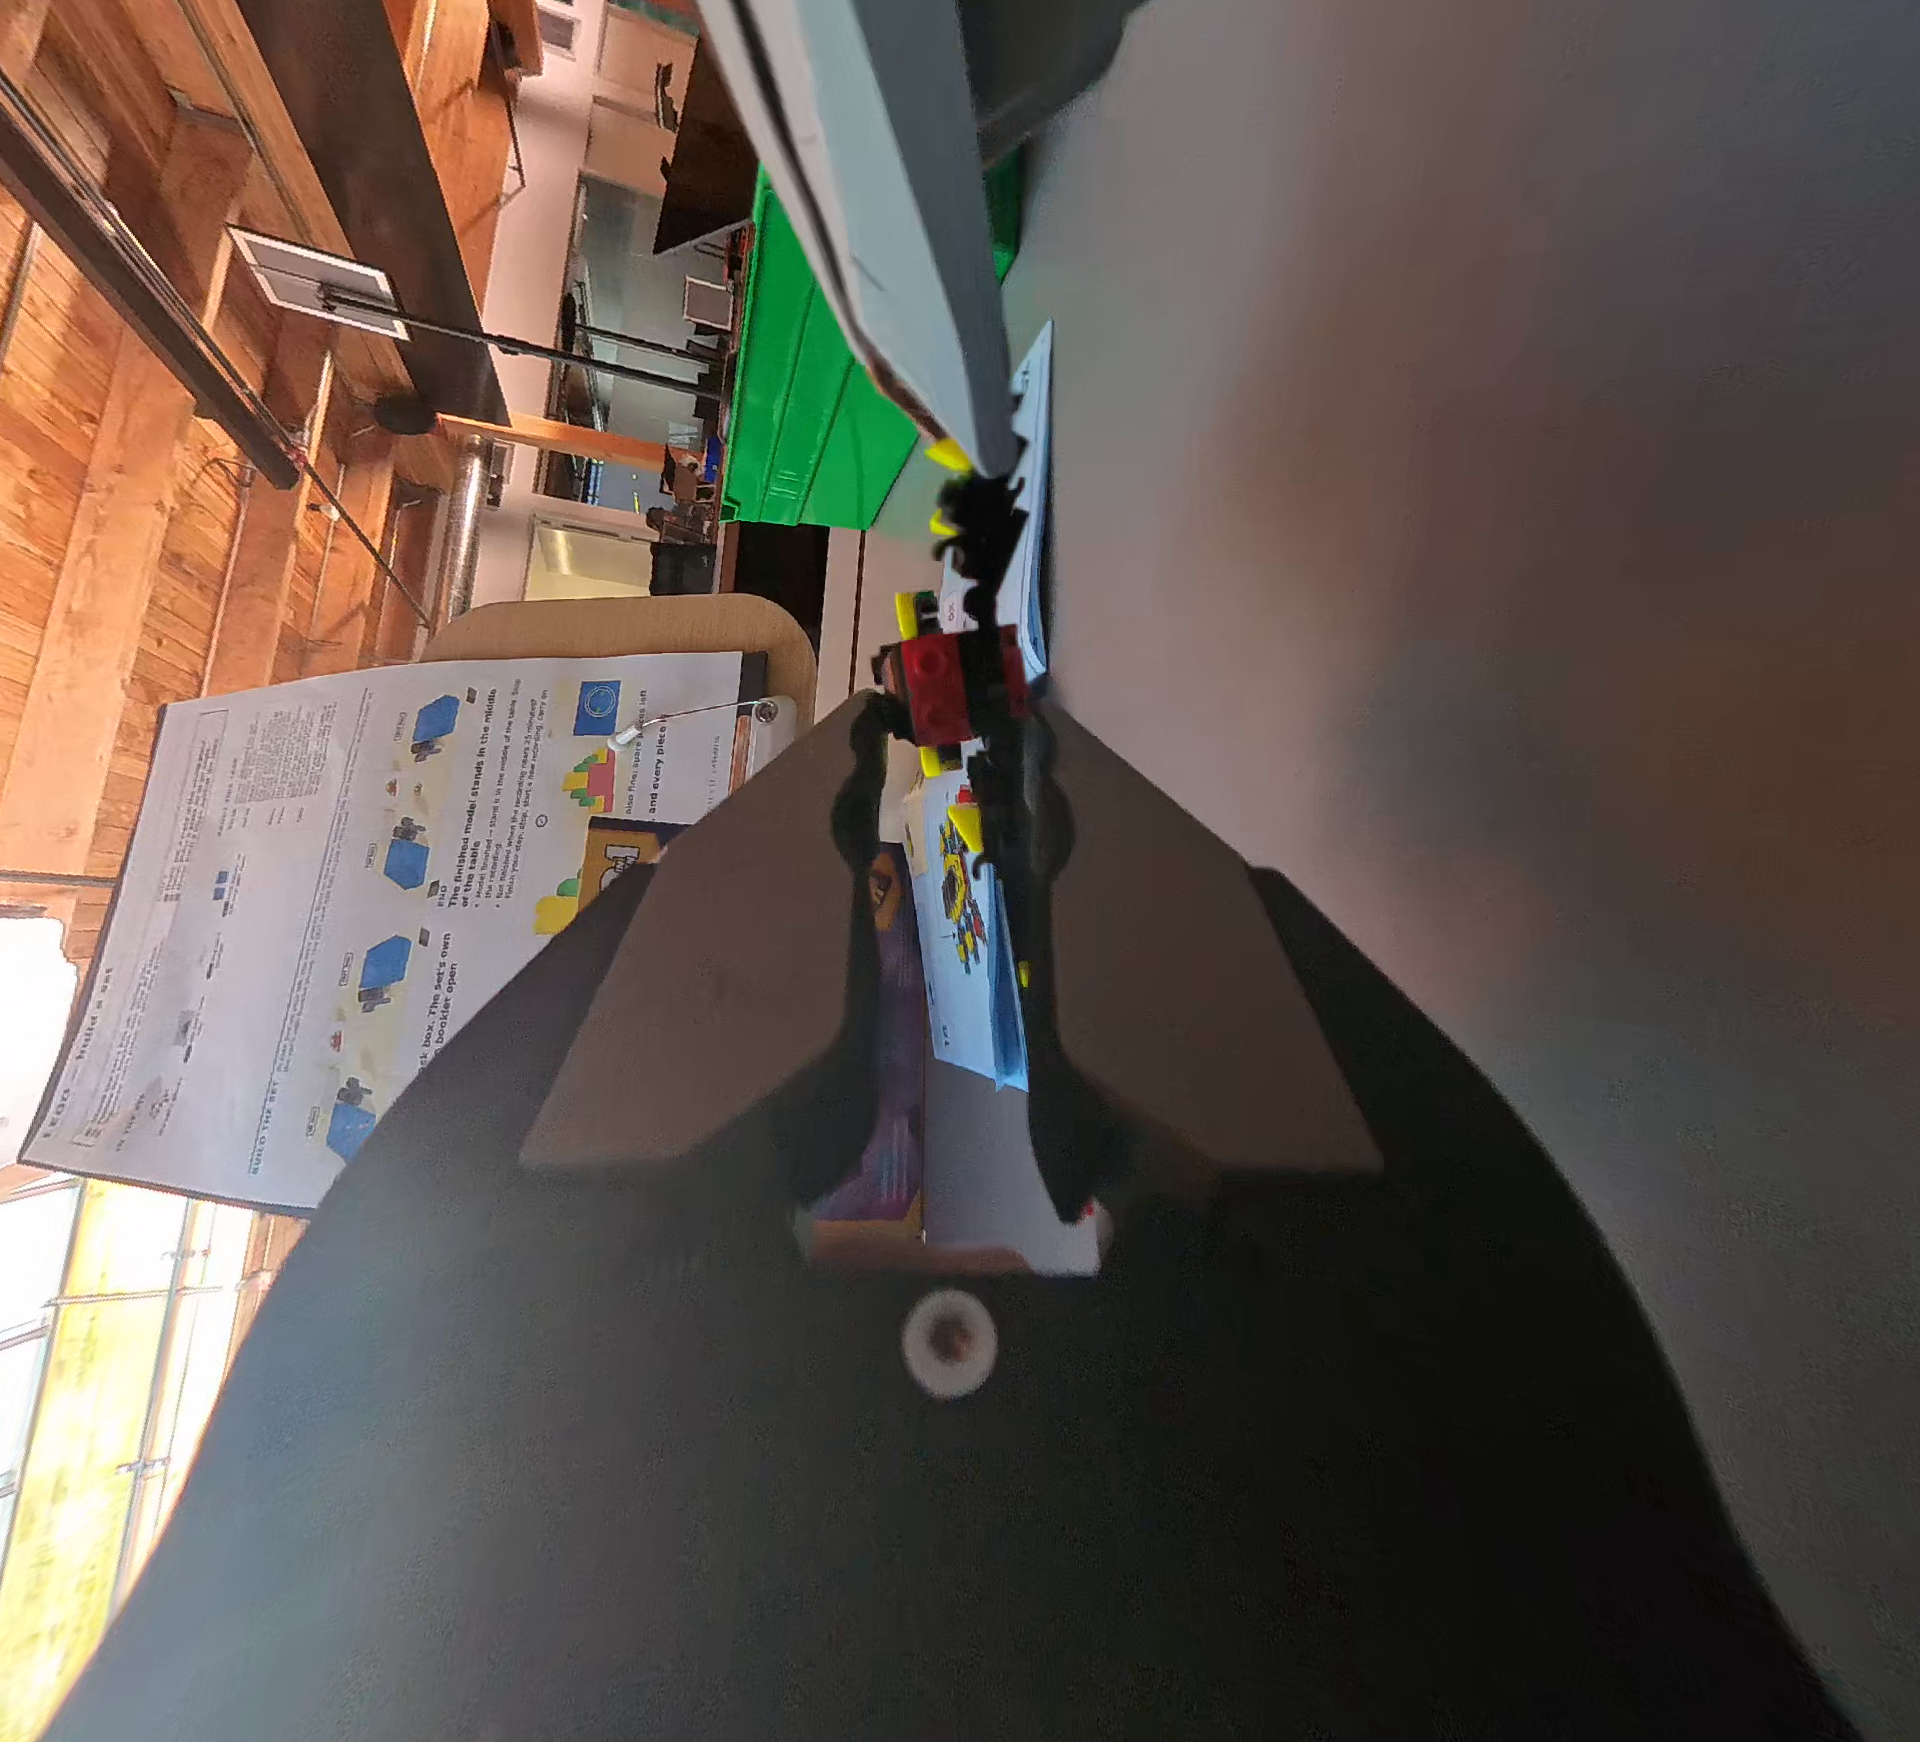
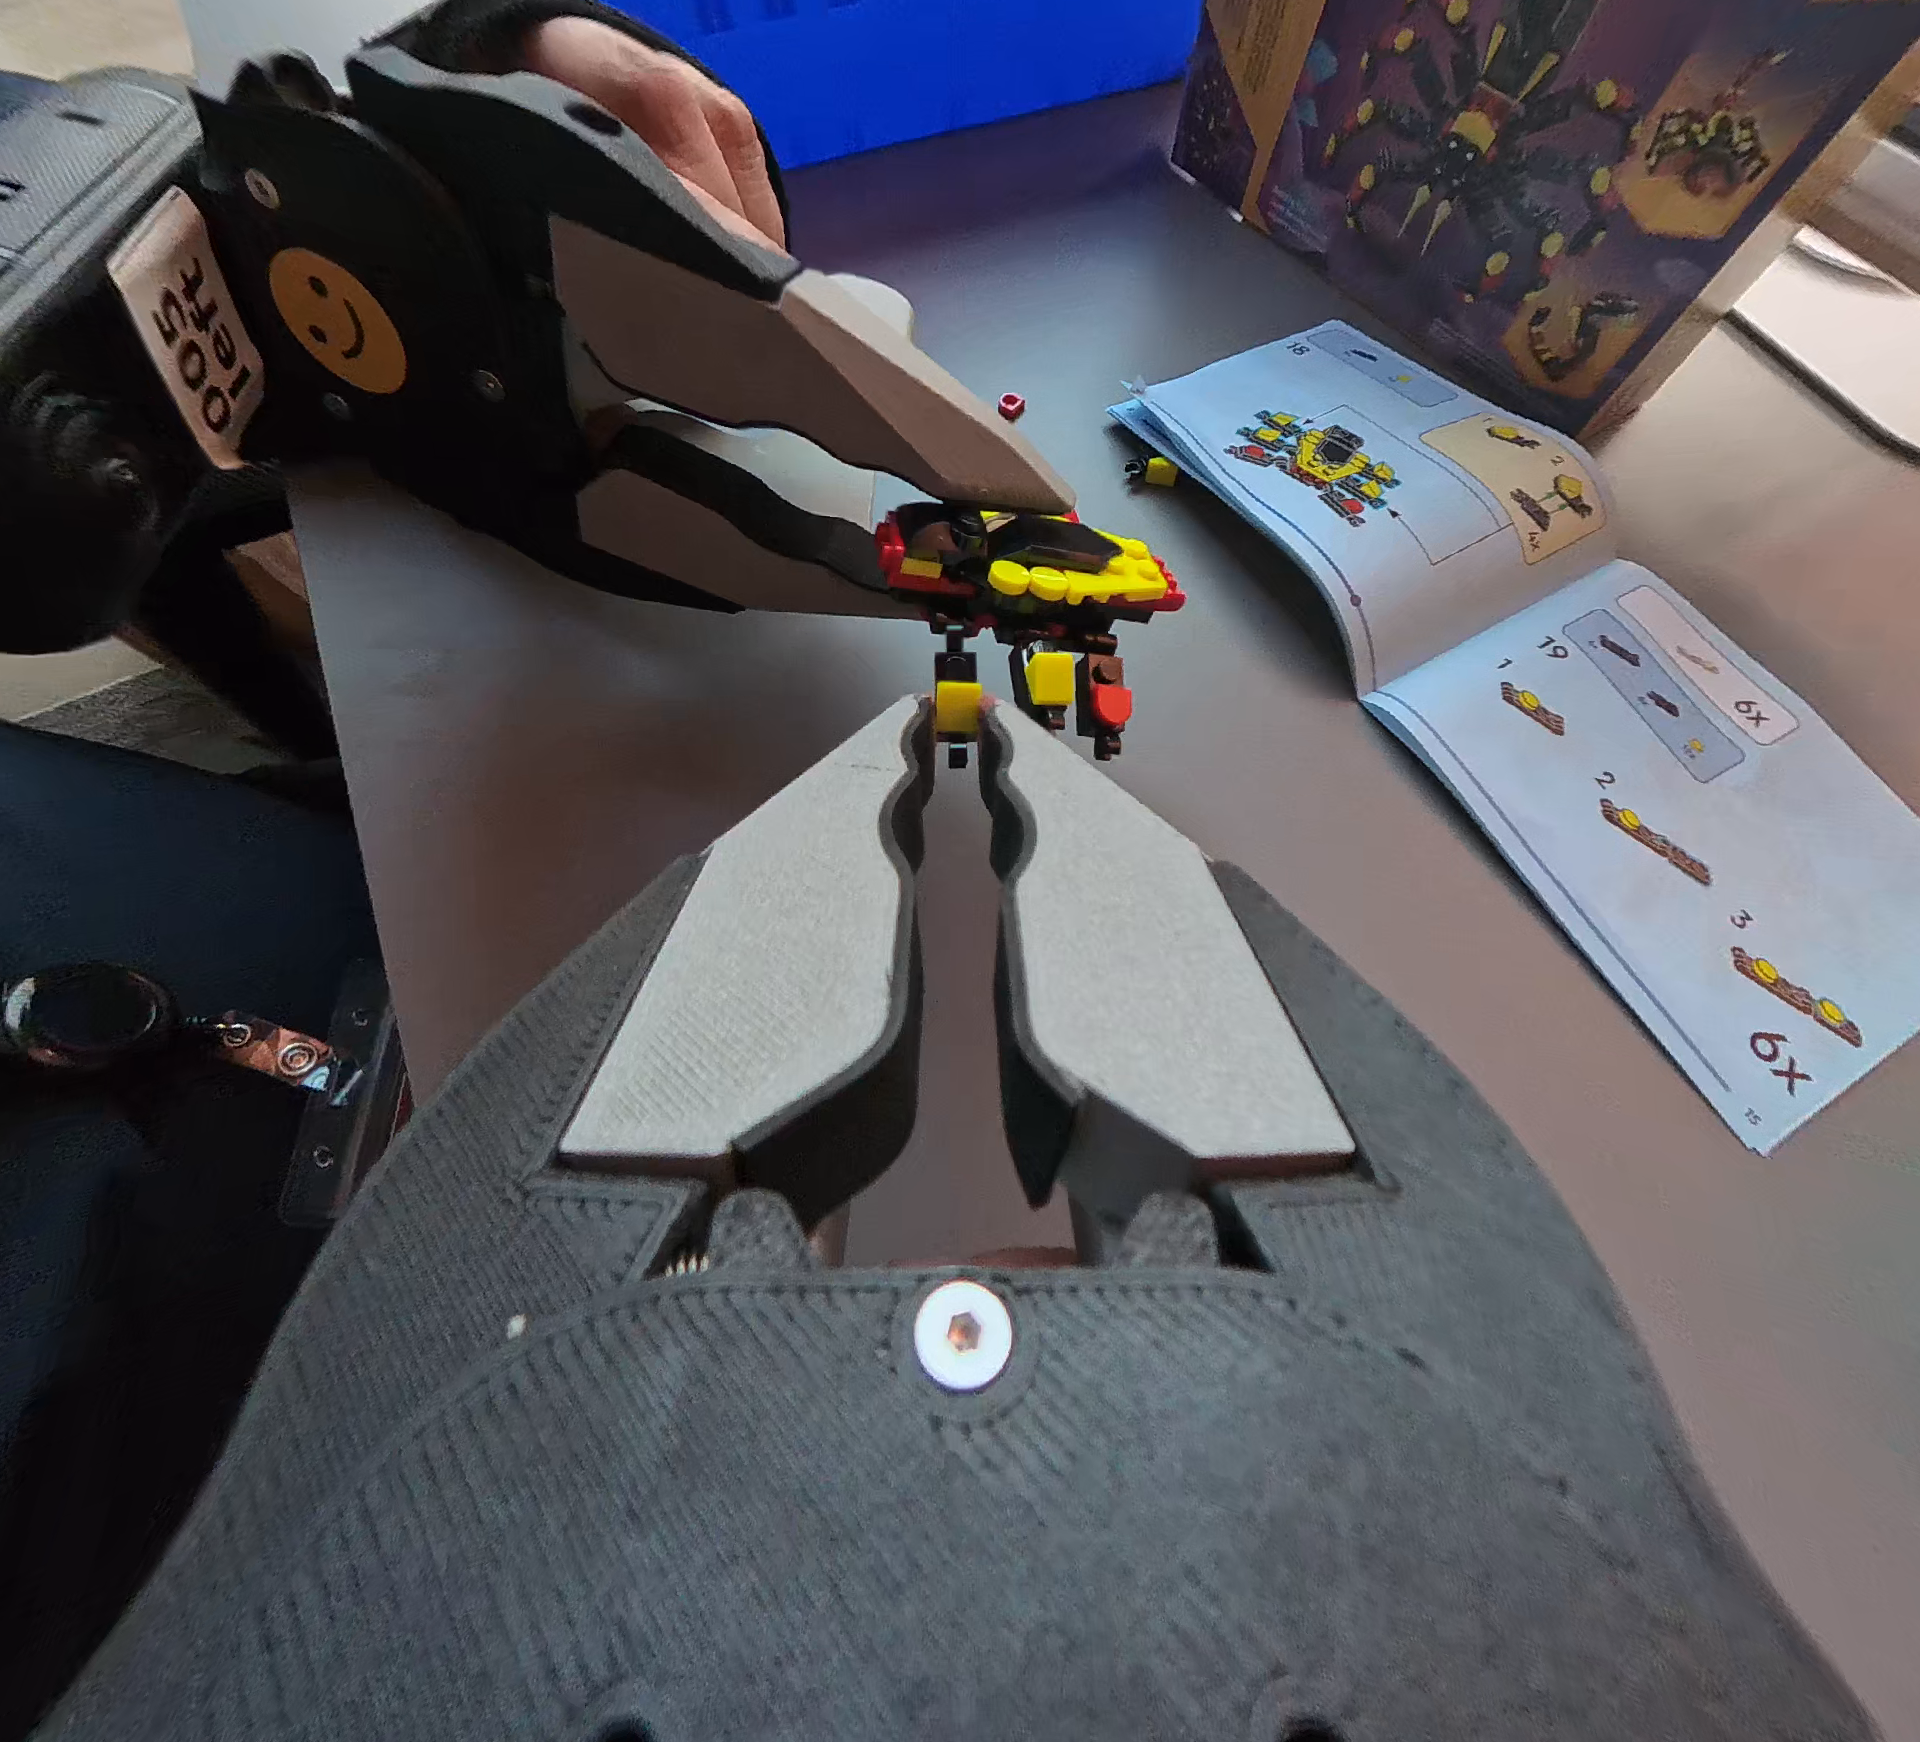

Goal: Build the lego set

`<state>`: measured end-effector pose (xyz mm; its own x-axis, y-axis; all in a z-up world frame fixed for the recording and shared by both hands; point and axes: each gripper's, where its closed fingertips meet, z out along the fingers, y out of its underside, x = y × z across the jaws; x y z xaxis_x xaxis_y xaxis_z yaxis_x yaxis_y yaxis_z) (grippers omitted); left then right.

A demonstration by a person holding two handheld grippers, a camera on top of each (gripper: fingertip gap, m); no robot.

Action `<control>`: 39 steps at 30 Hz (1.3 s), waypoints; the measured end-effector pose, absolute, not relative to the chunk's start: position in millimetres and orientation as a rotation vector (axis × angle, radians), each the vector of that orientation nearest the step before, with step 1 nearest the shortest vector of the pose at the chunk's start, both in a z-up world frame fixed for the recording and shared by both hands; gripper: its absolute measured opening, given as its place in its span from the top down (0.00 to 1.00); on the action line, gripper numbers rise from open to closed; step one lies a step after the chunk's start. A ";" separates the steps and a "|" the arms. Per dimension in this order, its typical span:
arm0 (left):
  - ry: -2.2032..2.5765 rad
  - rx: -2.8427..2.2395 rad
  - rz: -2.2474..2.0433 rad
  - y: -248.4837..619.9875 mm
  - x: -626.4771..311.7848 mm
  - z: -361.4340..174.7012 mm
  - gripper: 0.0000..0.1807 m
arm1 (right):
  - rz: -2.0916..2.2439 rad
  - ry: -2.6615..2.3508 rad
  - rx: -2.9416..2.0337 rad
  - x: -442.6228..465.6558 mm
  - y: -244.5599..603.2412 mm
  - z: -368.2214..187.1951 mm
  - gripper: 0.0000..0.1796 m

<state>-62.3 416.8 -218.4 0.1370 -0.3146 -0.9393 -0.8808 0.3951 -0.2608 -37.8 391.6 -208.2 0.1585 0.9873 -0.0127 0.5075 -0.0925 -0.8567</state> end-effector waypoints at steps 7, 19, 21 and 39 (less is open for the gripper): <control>1.456 -1.122 0.601 415.1 -57.2 -221.7 0.87 | 0.771 -1.491 -1.722 -31.5 391.2 -209.7 0.97; 1.474 -1.098 0.623 413.9 -54.8 -223.0 0.87 | 0.725 -1.542 -1.744 -33.2 388.2 -218.7 0.97; 1.472 -1.098 0.625 413.8 -55.1 -222.3 0.87 | 0.748 -1.535 -1.747 -33.7 388.0 -218.3 0.97; 1.557 -1.142 0.617 410.1 -51.9 -245.3 0.88 | 0.846 -1.502 -1.784 -37.6 386.2 -227.6 0.97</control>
